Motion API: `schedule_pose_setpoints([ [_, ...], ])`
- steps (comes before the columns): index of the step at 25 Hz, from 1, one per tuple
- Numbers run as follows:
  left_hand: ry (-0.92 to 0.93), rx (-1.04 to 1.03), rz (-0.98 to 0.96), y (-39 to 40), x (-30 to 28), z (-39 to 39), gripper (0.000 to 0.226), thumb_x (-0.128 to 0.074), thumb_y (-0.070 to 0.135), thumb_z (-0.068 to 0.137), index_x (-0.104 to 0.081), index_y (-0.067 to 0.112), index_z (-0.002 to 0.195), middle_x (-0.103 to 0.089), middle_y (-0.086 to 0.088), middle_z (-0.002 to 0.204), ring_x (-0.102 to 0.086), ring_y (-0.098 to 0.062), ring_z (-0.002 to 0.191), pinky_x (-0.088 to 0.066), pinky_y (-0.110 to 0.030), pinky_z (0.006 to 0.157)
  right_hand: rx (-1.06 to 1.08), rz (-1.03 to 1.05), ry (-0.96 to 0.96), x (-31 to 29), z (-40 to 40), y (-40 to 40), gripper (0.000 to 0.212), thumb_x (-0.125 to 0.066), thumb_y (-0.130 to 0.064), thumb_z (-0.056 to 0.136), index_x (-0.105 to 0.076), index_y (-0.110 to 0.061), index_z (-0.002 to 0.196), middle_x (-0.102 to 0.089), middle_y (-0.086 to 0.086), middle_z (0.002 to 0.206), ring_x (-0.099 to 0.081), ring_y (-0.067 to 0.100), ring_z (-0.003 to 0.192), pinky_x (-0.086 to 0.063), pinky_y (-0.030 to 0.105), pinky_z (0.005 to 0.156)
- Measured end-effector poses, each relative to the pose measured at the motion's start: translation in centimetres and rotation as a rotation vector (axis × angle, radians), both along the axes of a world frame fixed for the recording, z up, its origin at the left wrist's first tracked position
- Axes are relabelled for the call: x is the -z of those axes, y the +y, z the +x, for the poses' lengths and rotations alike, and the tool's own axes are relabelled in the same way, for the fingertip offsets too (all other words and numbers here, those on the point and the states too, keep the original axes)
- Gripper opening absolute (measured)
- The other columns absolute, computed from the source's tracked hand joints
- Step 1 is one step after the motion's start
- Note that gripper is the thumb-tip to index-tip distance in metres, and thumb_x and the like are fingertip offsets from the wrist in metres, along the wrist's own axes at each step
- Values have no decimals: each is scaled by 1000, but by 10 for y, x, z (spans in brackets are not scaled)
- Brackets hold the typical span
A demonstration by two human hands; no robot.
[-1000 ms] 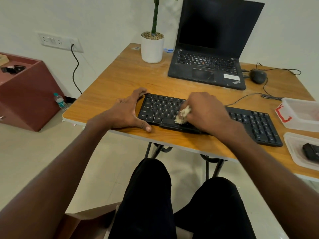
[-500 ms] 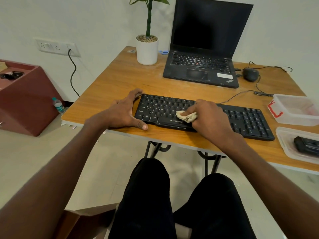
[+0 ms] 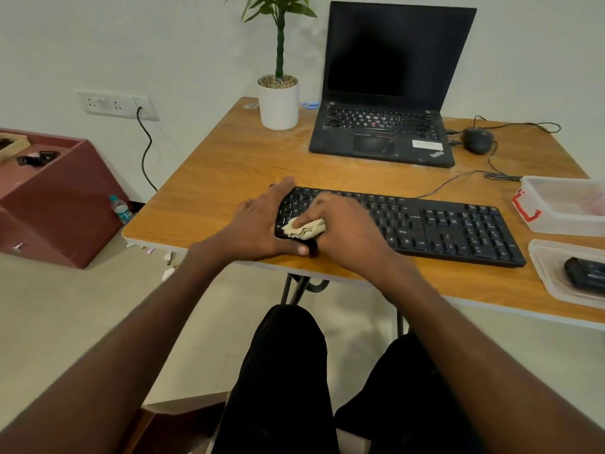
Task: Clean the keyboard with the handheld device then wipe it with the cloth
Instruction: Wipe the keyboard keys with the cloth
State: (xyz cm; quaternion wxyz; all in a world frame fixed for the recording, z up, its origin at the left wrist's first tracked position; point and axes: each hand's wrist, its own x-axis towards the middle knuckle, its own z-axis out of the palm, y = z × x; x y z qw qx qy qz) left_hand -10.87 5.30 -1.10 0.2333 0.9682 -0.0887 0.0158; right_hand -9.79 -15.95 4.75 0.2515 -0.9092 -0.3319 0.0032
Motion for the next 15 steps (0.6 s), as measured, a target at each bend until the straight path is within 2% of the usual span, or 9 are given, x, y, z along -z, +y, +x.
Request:
schedule_pose_setpoints([
  [3, -84, 40, 15, 9, 13, 1, 123, -57, 92, 72, -8, 33, 169, -22, 2, 175, -19, -21, 161, -25, -62, 124, -55, -92, -9, 5, -3, -10, 40, -74, -9, 88, -77, -35, 117, -59, -8, 109, -57, 17, 101, -52, 42, 84],
  [5, -67, 50, 15, 10, 13, 3, 120, -55, 92, 74, -6, 36, 169, -19, 0, 176, -13, -19, 162, -21, -58, 126, -31, -151, -12, 2, -1, -36, 37, -74, -10, 89, -78, -38, 114, -60, -11, 108, -57, 14, 100, -52, 37, 82],
  [7, -36, 56, 9, 9, 11, 4, 120, -54, 93, 74, -6, 38, 169, -17, -1, 176, -10, -18, 163, -17, -55, 128, 22, -196, 32, -4, 1, -65, 33, -77, -13, 87, -80, -39, 108, -63, -14, 106, -59, 12, 99, -55, 39, 84],
  [10, -45, 52, 4, 7, 8, -4, 111, -55, 91, 76, -16, 39, 167, -21, 4, 175, -11, -15, 162, -13, -51, 128, 118, -120, 94, -7, 12, -88, 35, -77, -9, 85, -81, -39, 104, -69, -13, 106, -62, 14, 99, -56, 41, 86],
  [12, -160, 18, -22, -7, 1, -9, 88, -51, 82, 87, -34, 35, 160, -37, 8, 167, -27, -13, 156, -17, -48, 125, 196, 10, 72, -3, 20, -82, 38, -76, -7, 85, -80, -38, 106, -69, -9, 105, -62, 15, 98, -54, 37, 82],
  [14, -318, -13, -49, -37, -8, -11, 58, -44, 62, 102, -49, 29, 149, -53, 8, 152, -47, -14, 141, -29, -50, 119, 186, 57, 21, 0, 21, -67, 41, -75, -6, 85, -79, -39, 109, -66, -7, 102, -61, 17, 96, -55, 39, 80],
  [15, -358, -16, -55, -51, -8, -9, 48, -42, 51, 107, -51, 27, 147, -57, 6, 148, -50, -15, 138, -32, -50, 116, 157, 38, -2, 3, 19, -60, 43, -73, -5, 84, -78, -39, 110, -65, -6, 102, -60, 18, 96, -55, 41, 80],
])
